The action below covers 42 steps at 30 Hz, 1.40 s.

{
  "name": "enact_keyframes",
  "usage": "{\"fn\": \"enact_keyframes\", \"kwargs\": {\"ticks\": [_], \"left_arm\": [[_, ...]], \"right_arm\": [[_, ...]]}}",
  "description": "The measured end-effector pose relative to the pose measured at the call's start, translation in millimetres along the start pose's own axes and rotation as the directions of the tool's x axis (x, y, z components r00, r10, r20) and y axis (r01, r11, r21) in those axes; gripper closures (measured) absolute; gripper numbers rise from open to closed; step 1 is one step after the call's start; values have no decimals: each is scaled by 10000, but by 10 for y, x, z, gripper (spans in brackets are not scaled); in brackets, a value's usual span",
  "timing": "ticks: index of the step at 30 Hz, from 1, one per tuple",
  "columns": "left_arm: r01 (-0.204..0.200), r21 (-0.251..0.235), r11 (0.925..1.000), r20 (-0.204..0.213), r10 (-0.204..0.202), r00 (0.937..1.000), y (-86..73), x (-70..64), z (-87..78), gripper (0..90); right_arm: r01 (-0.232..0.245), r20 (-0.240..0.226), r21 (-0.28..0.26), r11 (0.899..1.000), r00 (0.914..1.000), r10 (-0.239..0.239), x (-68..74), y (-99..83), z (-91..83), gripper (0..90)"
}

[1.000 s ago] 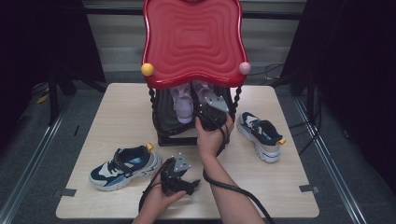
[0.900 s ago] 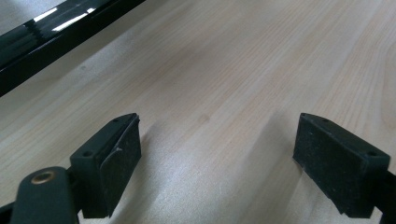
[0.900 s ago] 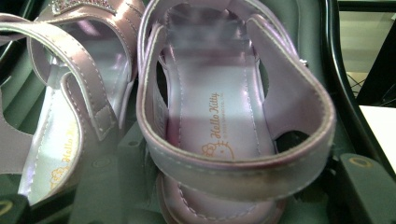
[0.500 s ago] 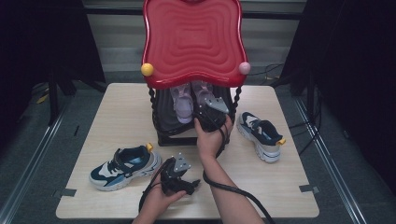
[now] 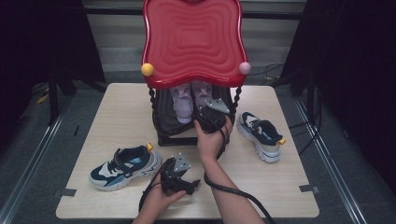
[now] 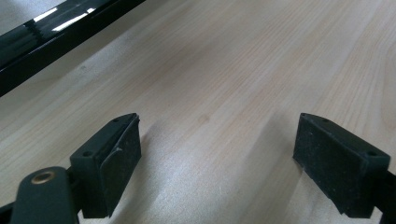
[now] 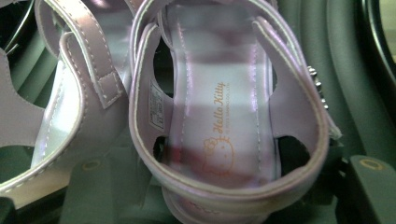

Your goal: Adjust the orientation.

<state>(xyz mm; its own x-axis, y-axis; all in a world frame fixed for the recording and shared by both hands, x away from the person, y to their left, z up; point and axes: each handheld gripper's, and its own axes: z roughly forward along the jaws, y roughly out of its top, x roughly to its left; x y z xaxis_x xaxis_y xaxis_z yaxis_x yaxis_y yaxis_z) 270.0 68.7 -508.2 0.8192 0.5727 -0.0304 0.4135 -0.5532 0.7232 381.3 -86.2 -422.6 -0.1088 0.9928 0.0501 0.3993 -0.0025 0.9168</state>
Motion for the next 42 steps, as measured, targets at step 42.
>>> {"fn": "enact_keyframes", "kwargs": {"ticks": [42], "left_arm": [[-56,82,10000,6,56,10000,1,2,-5,144]], "right_arm": [[856,-1755,226,9961,9812,-804,-107,-93,-179,275]]}}
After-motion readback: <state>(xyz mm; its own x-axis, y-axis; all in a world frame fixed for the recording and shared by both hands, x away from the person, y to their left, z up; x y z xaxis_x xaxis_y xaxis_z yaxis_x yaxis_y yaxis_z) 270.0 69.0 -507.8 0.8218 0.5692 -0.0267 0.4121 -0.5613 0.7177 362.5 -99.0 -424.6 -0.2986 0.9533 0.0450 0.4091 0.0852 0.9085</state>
